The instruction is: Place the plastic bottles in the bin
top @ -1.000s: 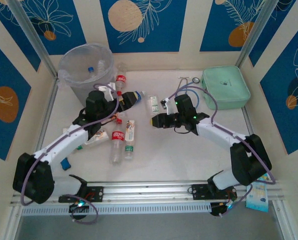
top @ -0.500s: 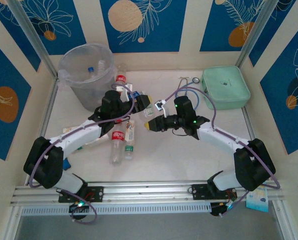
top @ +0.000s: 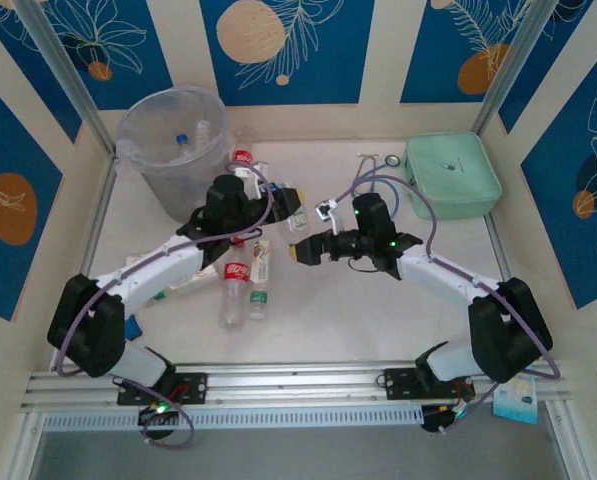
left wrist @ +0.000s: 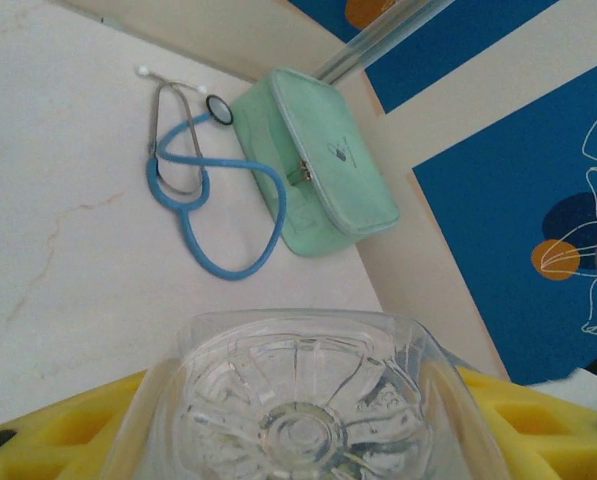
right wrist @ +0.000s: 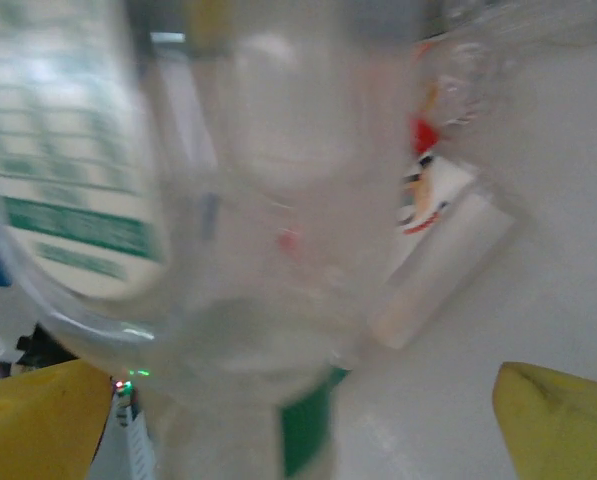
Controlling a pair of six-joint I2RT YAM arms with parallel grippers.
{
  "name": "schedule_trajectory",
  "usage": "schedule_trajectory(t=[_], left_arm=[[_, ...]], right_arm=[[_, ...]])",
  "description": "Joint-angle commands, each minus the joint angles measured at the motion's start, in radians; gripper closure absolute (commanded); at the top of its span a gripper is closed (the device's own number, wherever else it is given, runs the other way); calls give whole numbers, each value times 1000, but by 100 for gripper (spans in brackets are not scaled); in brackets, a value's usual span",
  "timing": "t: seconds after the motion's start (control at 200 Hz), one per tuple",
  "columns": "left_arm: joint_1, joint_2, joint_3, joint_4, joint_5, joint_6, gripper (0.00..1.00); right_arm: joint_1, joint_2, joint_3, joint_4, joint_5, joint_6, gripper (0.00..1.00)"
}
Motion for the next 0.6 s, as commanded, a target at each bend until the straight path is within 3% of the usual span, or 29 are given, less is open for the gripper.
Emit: schedule_trajectory(t=[0.0, 0.145, 0.235, 0.42, 0.595], left_arm=[[16, -32, 121, -106, -51, 110, 68], [86, -43, 309, -242, -83, 234, 83], [156, -48, 441, -319, -137, 317, 100], [357, 10, 646, -292, -199, 368, 100], [475, 173, 849, -334, -294, 454, 100]], right_arm=[[-58, -65, 0, -80, 39, -21, 1], [-113, -98, 8, -174, 88, -44, 1], [-121, -117, -3, -215, 132, -36, 1], [-129, -151, -42, -234, 163, -8, 1], [-126, -164, -28, -276, 197, -5, 1]])
